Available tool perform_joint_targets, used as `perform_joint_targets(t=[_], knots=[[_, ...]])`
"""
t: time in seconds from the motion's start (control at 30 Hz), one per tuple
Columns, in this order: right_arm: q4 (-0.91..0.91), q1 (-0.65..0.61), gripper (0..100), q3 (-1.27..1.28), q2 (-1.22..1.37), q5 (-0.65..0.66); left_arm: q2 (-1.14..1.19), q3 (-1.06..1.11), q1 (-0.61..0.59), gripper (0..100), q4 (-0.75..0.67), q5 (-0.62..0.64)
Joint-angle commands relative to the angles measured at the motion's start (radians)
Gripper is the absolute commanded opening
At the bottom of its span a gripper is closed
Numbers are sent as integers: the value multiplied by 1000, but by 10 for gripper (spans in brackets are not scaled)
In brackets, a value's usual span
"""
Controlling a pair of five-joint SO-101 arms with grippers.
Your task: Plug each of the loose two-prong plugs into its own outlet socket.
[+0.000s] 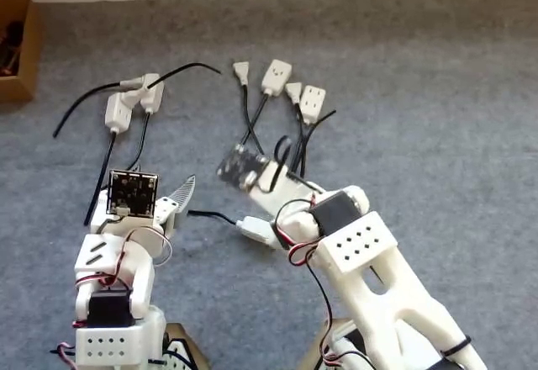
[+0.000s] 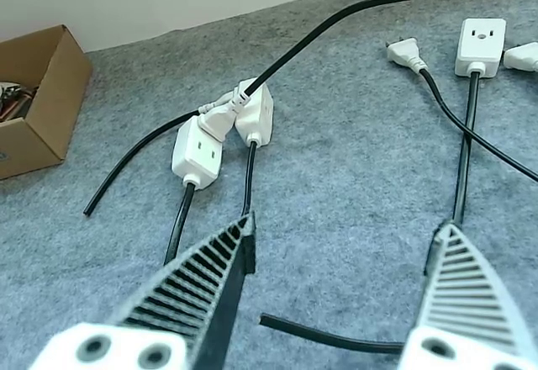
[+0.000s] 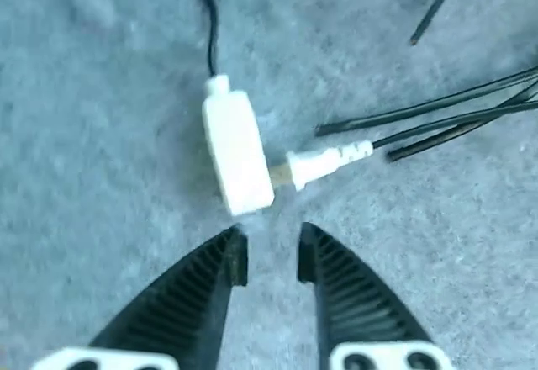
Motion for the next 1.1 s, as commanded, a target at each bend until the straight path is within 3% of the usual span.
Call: perform_joint_targets(t=[0.0, 0.13, 0.23, 0.47, 0.6, 0.77, 1.07], knots=[[-177, -4, 208, 25, 5, -157, -2, -5, -4, 309, -21, -5], [-409, 27, 208, 90, 7, -404, -2, -5, -4, 309, -21, -5], [-535, 39, 208, 134, 7, -489, -2, -5, -4, 309, -18, -5], [-602, 65, 208, 259, 27, -489, -2, -5, -4, 309, -18, -5], [-665, 59, 207, 272, 165, -431, -2, -5, -4, 309, -17, -5], [-664, 54, 132, 219, 263, -414, -2, -5, -4, 309, -17, -5], [-479, -130, 95, 216, 154, -414, -2, 7, -2, 309, -23, -6]])
